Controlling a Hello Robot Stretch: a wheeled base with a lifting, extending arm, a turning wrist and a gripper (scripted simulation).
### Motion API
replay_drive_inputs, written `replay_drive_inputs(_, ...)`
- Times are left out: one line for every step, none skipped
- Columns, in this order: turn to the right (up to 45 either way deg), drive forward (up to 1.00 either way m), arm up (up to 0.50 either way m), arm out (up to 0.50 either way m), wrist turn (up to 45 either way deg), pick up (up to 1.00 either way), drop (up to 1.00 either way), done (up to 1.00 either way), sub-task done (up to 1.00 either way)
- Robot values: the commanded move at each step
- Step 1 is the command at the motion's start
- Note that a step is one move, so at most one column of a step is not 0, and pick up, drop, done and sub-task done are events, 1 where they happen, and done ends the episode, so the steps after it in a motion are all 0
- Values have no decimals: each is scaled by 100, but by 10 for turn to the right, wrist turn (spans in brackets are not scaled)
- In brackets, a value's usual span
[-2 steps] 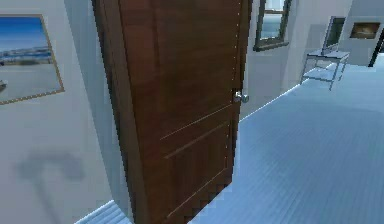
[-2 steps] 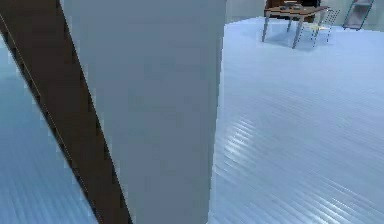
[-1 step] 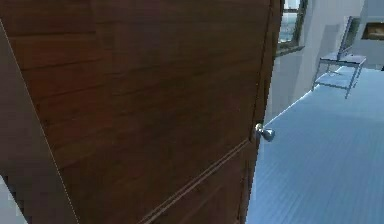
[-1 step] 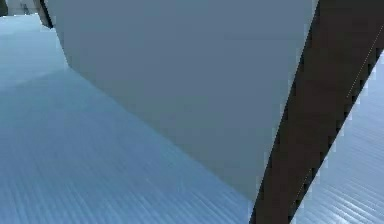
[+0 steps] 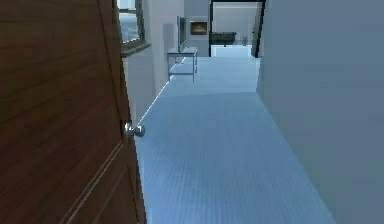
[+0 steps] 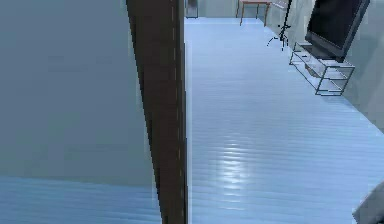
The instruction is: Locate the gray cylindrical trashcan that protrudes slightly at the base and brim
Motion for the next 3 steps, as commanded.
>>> replay_drive_inputs(0, 15, 0, 0, 0, 0, 0, 0, 0)
replay_drive_inputs(120, 0, 0, 0, 0, 0, 0, 0, 0)
replay_drive_inputs(0, 100, 0, 0, 0, 0, 0, 0, 0)
